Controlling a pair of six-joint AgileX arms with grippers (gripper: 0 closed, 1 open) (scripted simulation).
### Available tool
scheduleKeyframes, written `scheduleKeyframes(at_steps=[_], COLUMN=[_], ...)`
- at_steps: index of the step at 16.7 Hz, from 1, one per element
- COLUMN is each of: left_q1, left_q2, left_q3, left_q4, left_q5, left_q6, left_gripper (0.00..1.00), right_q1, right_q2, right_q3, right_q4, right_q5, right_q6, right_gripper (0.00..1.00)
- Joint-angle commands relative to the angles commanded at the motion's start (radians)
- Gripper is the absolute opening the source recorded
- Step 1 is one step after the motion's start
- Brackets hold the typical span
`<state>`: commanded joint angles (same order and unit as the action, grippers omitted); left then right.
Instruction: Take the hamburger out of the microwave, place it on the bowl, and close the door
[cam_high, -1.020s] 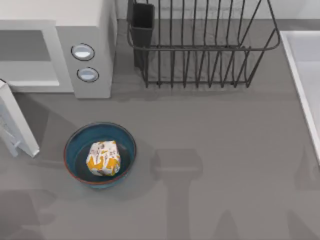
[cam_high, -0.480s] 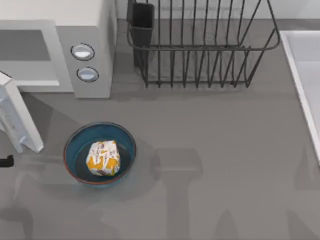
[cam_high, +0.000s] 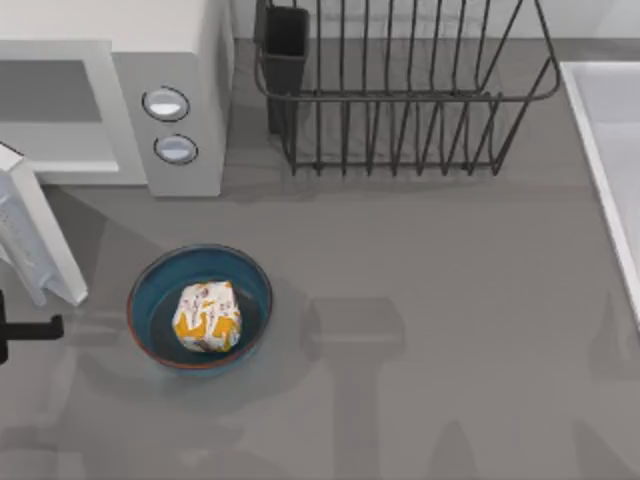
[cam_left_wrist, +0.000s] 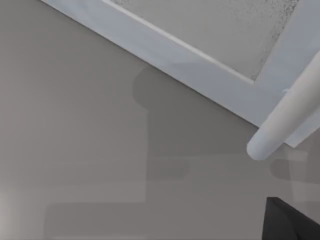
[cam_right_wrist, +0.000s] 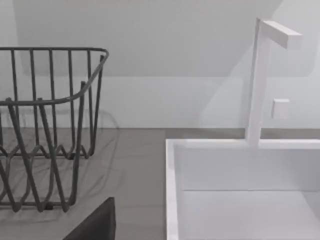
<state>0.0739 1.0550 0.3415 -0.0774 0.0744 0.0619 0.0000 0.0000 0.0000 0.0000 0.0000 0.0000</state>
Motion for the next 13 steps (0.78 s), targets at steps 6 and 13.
scheduleKeyframes(at_steps=[6, 13], left_q1=[-0.006, -0.034], left_q2=[0.124, 0.484], left_q3=[0.084, 0.283], left_q4=[0.052, 0.193], left_q5=[-0.001, -0.018], left_q6=[-0.004, -0.019], left_gripper=[0.0, 0.0], right_q1=[0.0, 0.0], right_q2=[0.0, 0.0], right_q3=[0.0, 0.0], right_q4=[0.0, 0.0], right_q5=[0.0, 0.0], right_q6=[0.0, 0.0], right_gripper=[1.0, 1.0])
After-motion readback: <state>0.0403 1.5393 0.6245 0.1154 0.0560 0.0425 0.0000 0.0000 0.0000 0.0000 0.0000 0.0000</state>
